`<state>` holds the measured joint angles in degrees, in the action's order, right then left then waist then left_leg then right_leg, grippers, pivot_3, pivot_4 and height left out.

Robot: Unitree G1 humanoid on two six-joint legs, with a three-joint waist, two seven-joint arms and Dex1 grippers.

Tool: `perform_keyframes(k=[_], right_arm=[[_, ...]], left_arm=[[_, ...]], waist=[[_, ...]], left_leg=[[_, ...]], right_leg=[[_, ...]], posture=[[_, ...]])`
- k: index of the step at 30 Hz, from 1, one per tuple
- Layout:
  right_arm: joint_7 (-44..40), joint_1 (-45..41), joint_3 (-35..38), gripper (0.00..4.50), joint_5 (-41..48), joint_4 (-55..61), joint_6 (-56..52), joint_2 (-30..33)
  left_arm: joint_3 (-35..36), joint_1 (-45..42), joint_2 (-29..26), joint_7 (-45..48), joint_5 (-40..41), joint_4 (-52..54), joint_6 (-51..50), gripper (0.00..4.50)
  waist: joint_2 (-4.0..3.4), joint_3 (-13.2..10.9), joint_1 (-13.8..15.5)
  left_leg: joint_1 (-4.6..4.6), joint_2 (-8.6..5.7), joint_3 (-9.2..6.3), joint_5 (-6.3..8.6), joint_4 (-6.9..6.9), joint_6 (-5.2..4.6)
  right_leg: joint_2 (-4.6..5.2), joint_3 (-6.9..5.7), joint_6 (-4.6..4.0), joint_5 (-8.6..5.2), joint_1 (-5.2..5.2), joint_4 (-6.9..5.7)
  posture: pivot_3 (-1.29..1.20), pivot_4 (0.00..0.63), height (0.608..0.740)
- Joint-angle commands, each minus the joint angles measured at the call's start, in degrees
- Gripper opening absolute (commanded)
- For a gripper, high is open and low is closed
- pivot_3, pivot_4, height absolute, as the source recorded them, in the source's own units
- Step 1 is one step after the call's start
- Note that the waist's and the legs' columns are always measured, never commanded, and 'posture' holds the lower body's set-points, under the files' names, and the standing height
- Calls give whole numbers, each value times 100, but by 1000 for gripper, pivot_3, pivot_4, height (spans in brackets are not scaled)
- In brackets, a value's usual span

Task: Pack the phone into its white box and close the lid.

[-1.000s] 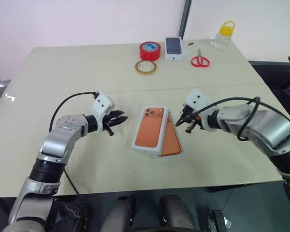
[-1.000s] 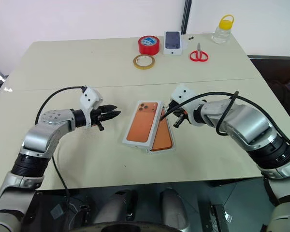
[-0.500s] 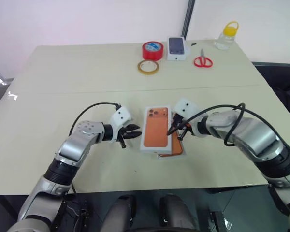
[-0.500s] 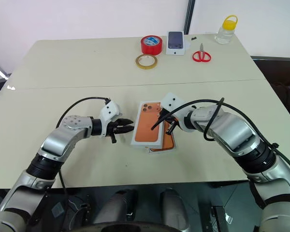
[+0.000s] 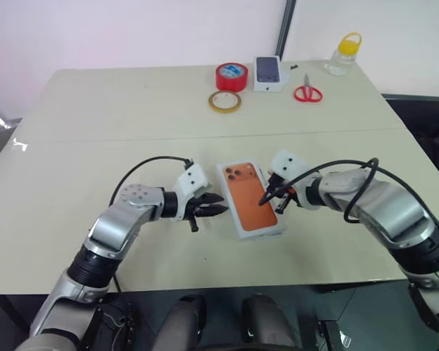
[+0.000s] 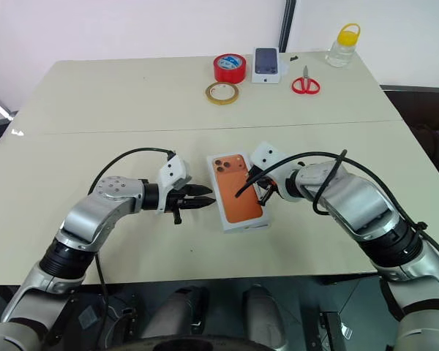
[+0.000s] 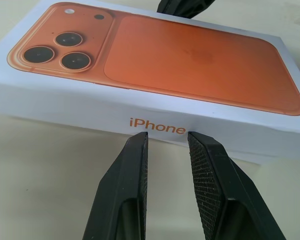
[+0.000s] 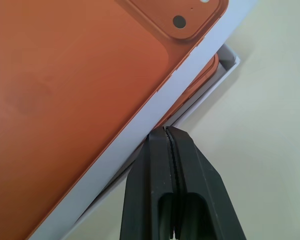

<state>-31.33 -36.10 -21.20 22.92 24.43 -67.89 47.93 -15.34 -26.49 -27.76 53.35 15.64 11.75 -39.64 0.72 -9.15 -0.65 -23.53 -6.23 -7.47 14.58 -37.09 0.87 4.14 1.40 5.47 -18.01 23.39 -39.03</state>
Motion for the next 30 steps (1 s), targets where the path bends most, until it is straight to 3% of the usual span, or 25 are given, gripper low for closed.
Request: perform_keyframes(k=[1, 30], right_arm=[[-190, 16, 118, 32, 30, 350, 17, -11], [-316, 190, 168, 32, -292, 400, -73, -120]], left_arm=[[-110, -70, 128, -4, 99, 187, 56, 1316], [8, -294, 294, -286, -1, -462, 310, 1316]], waist=[[0, 0, -2], [0, 0, -4]], left_leg=[[0, 0, 0, 0, 0, 0], [1, 0, 0, -16, -1, 28]], right_leg=[[0, 0, 0, 0, 0, 0], [0, 0, 0, 0, -1, 0]], posture=[[0, 150, 740], [0, 150, 740]])
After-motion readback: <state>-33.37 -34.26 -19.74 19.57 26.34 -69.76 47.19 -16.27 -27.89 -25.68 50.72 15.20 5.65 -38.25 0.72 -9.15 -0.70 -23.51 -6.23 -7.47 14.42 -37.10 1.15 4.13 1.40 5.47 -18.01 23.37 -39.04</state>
